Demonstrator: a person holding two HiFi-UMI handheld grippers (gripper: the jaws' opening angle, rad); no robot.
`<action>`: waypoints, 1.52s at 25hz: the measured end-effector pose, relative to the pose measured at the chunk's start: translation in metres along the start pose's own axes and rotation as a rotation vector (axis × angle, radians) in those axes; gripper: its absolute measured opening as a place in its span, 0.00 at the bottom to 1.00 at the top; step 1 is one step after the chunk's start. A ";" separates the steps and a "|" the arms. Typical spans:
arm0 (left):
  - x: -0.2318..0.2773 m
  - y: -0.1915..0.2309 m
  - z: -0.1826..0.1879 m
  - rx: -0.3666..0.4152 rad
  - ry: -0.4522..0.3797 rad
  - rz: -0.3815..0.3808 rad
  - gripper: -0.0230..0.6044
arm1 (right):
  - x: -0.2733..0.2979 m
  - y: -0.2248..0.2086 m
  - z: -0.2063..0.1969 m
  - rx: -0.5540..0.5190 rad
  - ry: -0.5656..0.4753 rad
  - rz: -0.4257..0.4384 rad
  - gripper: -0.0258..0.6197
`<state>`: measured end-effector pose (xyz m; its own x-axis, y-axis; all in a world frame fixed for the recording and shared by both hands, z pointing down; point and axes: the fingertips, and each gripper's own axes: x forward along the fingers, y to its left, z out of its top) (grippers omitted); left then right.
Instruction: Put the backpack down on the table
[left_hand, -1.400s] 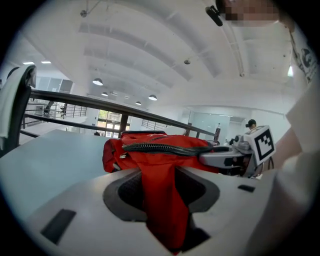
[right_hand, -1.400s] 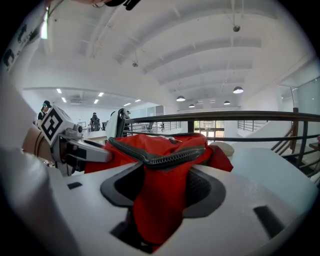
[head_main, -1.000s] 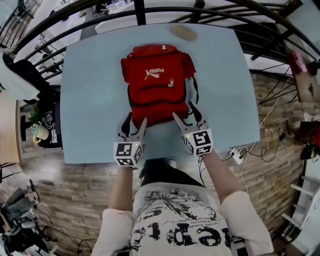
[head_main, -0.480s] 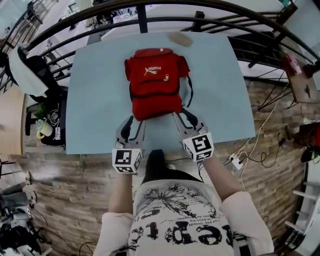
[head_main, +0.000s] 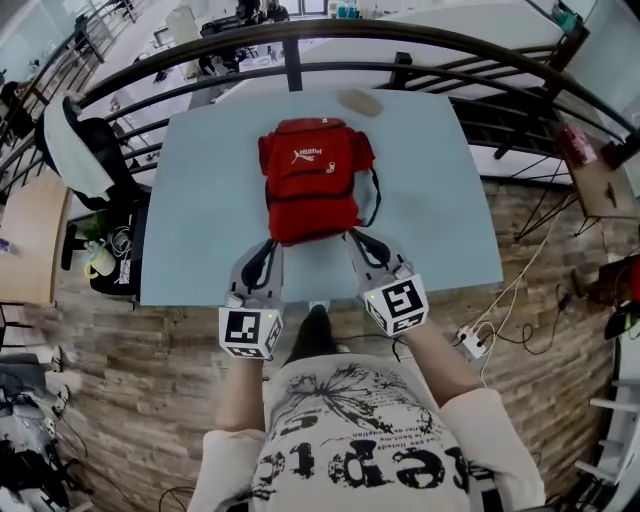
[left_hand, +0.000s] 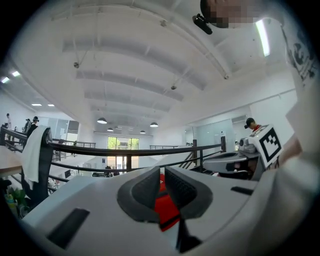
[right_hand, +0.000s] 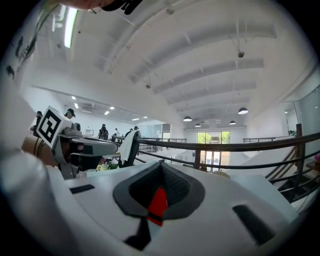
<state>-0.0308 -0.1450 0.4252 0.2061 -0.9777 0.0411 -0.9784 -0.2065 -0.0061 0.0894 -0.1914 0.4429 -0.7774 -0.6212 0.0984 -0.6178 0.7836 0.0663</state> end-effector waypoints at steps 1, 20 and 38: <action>-0.003 -0.005 0.007 0.004 -0.012 -0.014 0.09 | -0.004 0.004 0.007 -0.002 -0.015 0.013 0.03; -0.029 -0.050 0.077 0.062 -0.138 -0.106 0.09 | -0.050 0.019 0.066 -0.058 -0.141 0.030 0.03; -0.023 -0.050 0.076 0.059 -0.131 -0.099 0.09 | -0.050 0.017 0.065 -0.078 -0.131 0.014 0.03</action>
